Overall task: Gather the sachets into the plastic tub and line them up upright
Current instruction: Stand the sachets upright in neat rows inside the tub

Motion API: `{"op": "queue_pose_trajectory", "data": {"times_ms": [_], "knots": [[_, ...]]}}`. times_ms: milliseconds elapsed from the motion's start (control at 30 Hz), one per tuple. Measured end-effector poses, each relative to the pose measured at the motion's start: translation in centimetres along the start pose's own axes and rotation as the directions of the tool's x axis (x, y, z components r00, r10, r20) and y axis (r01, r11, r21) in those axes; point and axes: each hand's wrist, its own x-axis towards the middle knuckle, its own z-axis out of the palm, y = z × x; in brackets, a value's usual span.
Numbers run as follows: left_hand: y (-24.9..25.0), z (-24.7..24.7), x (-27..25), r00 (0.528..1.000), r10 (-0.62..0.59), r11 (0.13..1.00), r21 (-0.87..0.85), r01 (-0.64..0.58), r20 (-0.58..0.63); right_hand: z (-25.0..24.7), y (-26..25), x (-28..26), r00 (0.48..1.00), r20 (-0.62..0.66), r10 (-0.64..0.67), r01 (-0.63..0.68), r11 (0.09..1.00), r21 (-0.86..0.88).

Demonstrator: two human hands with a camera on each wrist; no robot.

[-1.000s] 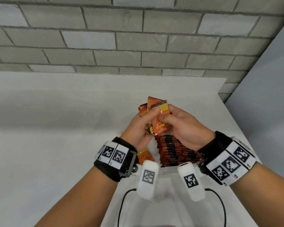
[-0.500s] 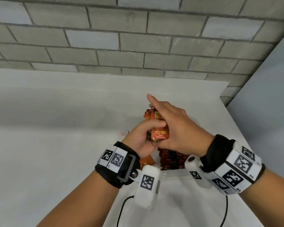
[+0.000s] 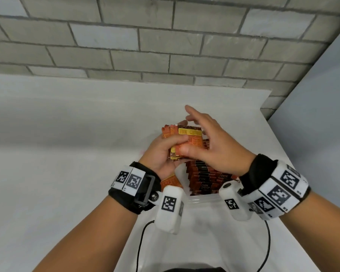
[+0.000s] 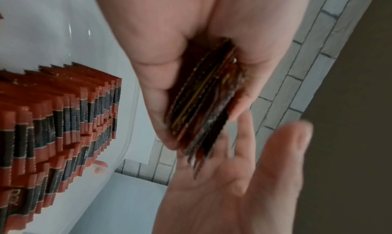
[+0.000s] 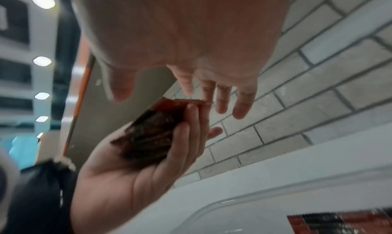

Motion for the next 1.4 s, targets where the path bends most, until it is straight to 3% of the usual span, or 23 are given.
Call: {"op": "queue_pose_trajectory", "data": {"times_ms": [100, 233, 300, 367, 433, 500, 600, 633, 700, 800, 867, 1067, 1233, 1400], "knots": [[0.1, -0.9, -0.1, 0.999, 0.015, 1.0, -0.019, -0.014, 0.039, -0.4, 0.8, 0.0, 0.986, -0.138, 0.098, -0.092, 0.995, 0.047], [-0.4, -1.8, 0.3, 0.996, 0.006, 1.0, 0.003, -0.006, 0.084, -0.5, 1.2, 0.3, 0.985, -0.027, 0.172, -0.165, 0.97, 0.178], [-0.6, -2.0, 0.3, 0.997, 0.002, 1.0, 0.02, -0.004, 0.071, -0.7, 1.2, 0.5, 0.981, -0.11, 0.157, -0.136, 0.974, 0.183], [-0.7, -2.2, 0.3, 1.0, -0.004, 1.0, -0.004, 0.004, -0.014, -0.9, 1.2, 0.5, 0.955, -0.274, 0.114, -0.062, 0.979, 0.193], [-0.7, -2.4, 0.2, 0.997, -0.016, 0.997, -0.075, 0.01, -0.079, -0.7, 1.2, 0.3, 0.935, -0.352, 0.046, 0.014, 0.986, 0.166], [-0.5, -2.5, 0.1, 0.997, -0.011, 0.993, -0.12, 0.001, -0.076, -0.2, 1.0, 0.0, 0.968, -0.252, -0.015, 0.031, 0.998, 0.061], [-0.2, -2.5, 0.2, 0.997, 0.026, 0.996, -0.078, -0.031, -0.067, 0.3, 0.9, -0.4, 1.0, 0.021, 0.003, -0.002, 0.998, -0.064], [-0.2, -2.6, 0.3, 0.997, 0.038, 0.997, -0.066, -0.042, -0.063, 0.2, 0.9, -0.5, 0.999, 0.039, 0.018, -0.016, 0.999, -0.05], [-0.1, -2.6, 0.3, 0.996, 0.068, 0.996, -0.059, -0.071, -0.057, -0.1, 0.9, -0.5, 0.998, -0.049, 0.05, -0.049, 0.999, 0.023], [-0.2, -2.4, 0.2, 0.992, 0.106, 0.993, -0.053, -0.11, -0.066, -0.1, 1.3, -0.4, 0.965, -0.157, 0.209, -0.182, 0.968, 0.173], [-0.2, -2.2, 0.2, 0.992, 0.12, 0.992, -0.03, -0.122, -0.045, 0.0, 1.5, -0.3, 0.958, -0.13, 0.257, -0.222, 0.946, 0.236], [-0.5, -1.4, 0.3, 0.995, 0.102, 0.981, 0.161, -0.103, 0.016, -0.7, 1.1, 0.3, 0.985, -0.004, 0.173, -0.17, 0.973, 0.154], [-0.4, -2.7, 0.2, 0.974, 0.127, 0.988, 0.113, -0.106, -0.19, -1.4, 2.2, -1.4, 0.972, 0.093, 0.215, -0.225, 0.968, 0.111], [-0.6, -4.9, -0.4, 0.962, 0.115, 0.993, 0.05, -0.106, -0.249, 0.1, 3.8, -3.8, 0.951, 0.195, 0.238, -0.23, 0.971, -0.062]]}}
